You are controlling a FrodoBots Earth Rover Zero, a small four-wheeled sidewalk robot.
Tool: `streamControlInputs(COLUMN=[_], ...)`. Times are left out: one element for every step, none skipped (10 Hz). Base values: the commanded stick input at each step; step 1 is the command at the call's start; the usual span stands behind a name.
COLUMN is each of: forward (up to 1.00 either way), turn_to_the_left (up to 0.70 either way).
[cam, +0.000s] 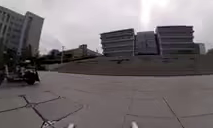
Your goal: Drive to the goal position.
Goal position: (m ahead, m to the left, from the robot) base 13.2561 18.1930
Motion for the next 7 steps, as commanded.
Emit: streamControlInputs(forward=[0.7,0.7,0.7,0.7,0.7,0.7,0.7], turn_to_the_left=[0.0,0.0,0.0,0.0,0.0,0.12,0.27])
